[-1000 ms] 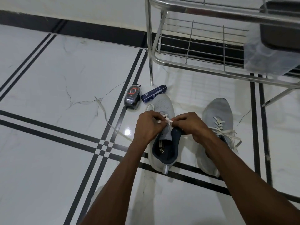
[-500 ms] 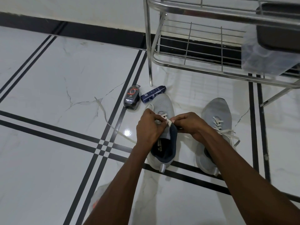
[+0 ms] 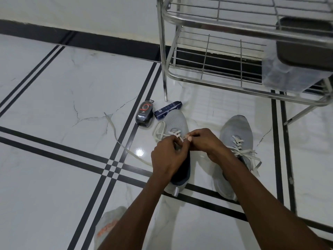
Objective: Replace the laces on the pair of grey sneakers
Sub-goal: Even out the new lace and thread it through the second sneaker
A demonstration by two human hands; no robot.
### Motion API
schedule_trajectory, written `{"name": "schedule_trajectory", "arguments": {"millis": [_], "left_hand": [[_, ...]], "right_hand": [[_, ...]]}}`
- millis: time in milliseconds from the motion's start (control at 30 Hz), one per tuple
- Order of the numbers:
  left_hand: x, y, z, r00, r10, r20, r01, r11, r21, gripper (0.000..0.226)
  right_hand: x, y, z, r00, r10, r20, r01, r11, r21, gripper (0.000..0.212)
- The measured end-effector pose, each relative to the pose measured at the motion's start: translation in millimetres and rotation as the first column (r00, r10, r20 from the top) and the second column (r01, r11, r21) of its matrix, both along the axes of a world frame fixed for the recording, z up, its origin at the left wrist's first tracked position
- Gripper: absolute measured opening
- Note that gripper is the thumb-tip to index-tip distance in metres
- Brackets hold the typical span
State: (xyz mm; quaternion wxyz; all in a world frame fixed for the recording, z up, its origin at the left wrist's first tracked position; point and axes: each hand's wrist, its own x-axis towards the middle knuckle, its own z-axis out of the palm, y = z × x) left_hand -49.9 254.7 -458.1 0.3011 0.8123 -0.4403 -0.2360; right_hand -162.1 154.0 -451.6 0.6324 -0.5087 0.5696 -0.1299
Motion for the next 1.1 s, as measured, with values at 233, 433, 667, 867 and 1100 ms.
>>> {"name": "schedule_trajectory", "arguments": {"millis": [233, 433, 667, 867, 1100], "left_hand": [[6.7, -3.5, 0.7, 0.995, 0.081, 0.055, -0.081, 0.997, 0.009, 0.024], [4.4, -1.0, 0.3, 0.995, 0.081, 0.049, -0.081, 0.997, -0.014, 0.029], [10.0, -0.7, -4.2, 0.996, 0.042, 0.077, -0.04, 0.999, -0.025, 0.021], [14.2, 0.8, -6.0, 0.996, 0.055, 0.076, -0.052, 0.998, -0.041, 0.025], [17.0, -2.6, -5.4, 0.995, 0.059, 0.085, -0.056, 0.998, -0.033, 0.023]], "right_hand": [[-31.2, -32.2, -8.4, 0.909, -0.406, -0.098, 0.312, 0.817, -0.486, 0.014], [-14.9, -8.6, -9.8, 0.887, 0.249, -0.39, -0.437, 0.726, -0.531, 0.023], [-22.4, -26.5, -19.3, 0.897, -0.194, -0.397, -0.177, 0.665, -0.725, 0.025], [-25.3, -19.2, -22.3, 0.875, -0.154, -0.459, -0.252, 0.664, -0.704, 0.041], [6.6, -11.4, -35.9, 0.847, 0.103, -0.521, -0.483, 0.559, -0.674, 0.02]]}}
